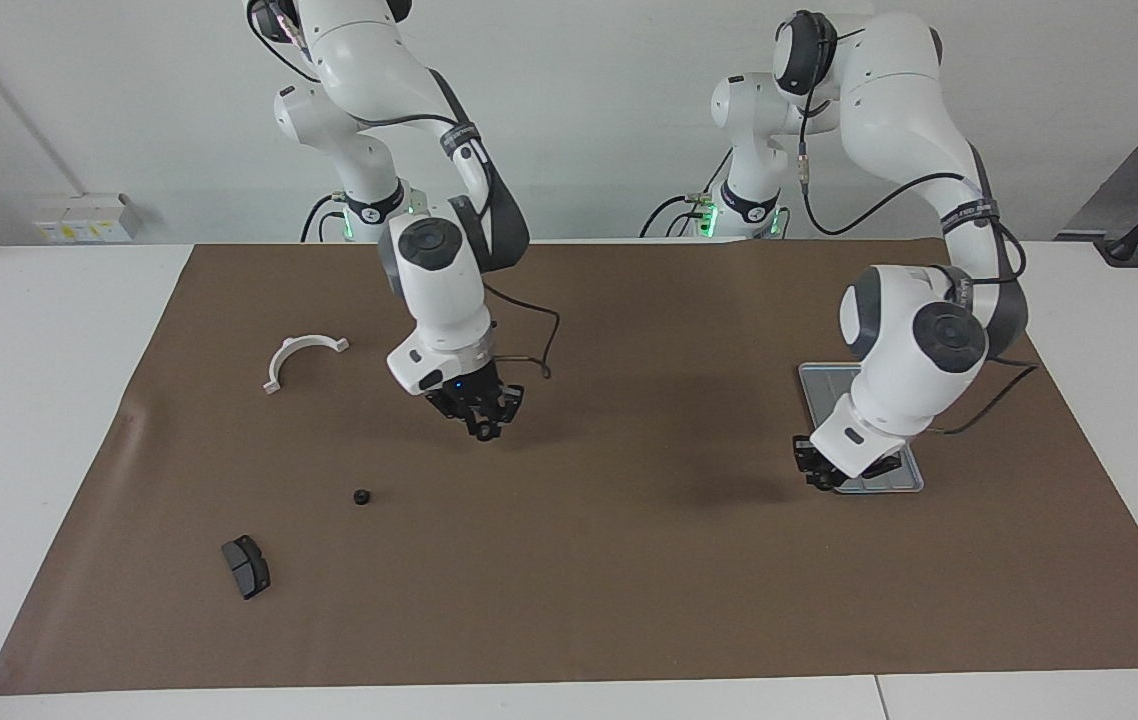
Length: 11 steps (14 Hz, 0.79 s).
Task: Pick bearing gear from pile to tray
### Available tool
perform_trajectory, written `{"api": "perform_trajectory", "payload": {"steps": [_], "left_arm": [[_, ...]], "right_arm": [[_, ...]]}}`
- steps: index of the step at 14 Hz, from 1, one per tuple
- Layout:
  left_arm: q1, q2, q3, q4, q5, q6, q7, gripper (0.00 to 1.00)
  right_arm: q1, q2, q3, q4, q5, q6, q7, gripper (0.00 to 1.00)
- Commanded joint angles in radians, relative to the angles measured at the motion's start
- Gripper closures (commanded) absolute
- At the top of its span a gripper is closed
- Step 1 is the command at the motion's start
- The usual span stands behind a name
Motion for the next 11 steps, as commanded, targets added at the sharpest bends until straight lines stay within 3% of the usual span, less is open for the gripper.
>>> {"api": "perform_trajectory", "payload": {"steps": [1,3,6,8,11], "left_arm": [[0.059,-0.09,-0.006,-0.136,-0.018,0.012,0.119,0.78],[0.091,-0.12,-0.006,-0.222,-0.018,0.067,0.171,0.78],[0.106,-0.171,-0.006,-0.395,-0.02,0.227,0.188,0.78],[0.11,-0.177,-0.006,-0.417,-0.023,0.255,0.188,0.77],[0.11,-0.177,-0.006,-0.417,-0.025,0.255,0.188,0.62]], "right_arm": [[0.071,0.053,-0.002,0.004,0.012,0.108,0.132,1.0],[0.144,0.116,-0.002,0.016,0.009,0.196,0.236,1.0],[0.155,0.141,-0.002,0.03,0.004,0.221,0.255,1.0],[0.178,0.156,-0.002,0.051,0.009,0.247,0.272,1.0],[0.189,0.21,-0.002,0.113,-0.003,0.253,0.287,1.0]]}}
